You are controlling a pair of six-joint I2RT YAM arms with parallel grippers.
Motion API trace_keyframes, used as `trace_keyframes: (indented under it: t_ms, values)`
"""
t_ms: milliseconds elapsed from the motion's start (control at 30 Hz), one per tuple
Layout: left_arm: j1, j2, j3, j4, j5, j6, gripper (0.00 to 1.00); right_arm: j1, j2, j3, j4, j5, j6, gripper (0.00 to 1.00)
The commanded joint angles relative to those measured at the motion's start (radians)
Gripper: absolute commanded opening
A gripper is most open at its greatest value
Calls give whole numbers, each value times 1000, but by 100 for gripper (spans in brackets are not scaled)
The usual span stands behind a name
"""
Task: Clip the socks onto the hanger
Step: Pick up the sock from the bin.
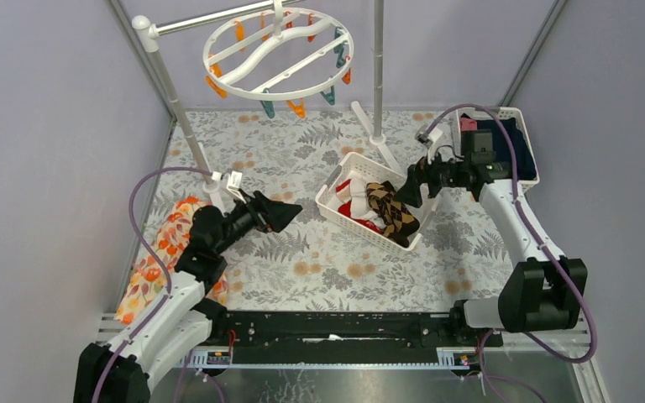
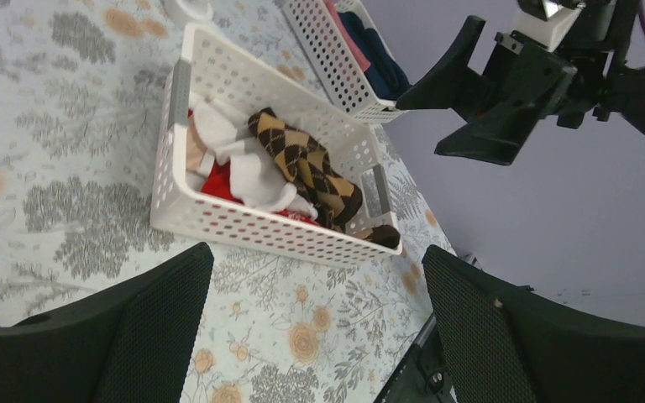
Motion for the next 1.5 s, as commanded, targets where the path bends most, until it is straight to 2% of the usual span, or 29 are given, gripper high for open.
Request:
trace_keyframes:
  t_ms: [0,67,133,167,333,533,900,1133,1200,1333,1467]
  values:
    - [6,7,-96,182,-27,-64,99,106,4,17,-82,-47,-260,100]
    - [6,26,-116,225,-29,-75,99,131,-2,-34,-46,-82,-436,100]
    - [7,46,-119,244,-27,-73,99,140,3,-74,-61,-142,-758,100]
    - [6,53,-118,249,-23,-69,99,153,10,-80,-61,-134,-848,100]
    - [6,66,-104,222,-29,-28,99,242,122,-42,-10,90,-1022,99]
    - [6,77,-122,248,-38,-27,99,282,217,1,28,183,-1034,87]
    - [6,99,-125,278,-18,-42,99,389,282,-78,272,462,-969,61]
    - [6,115,-131,313,8,-65,98,403,301,-84,303,476,-945,40]
    - [6,123,-133,329,21,-77,98,403,297,-89,313,475,-933,31]
    - [2,156,-136,417,81,-132,96,403,264,-71,322,461,-834,14]
    - [-58,198,-127,514,134,-155,94,403,204,20,279,450,-609,5]
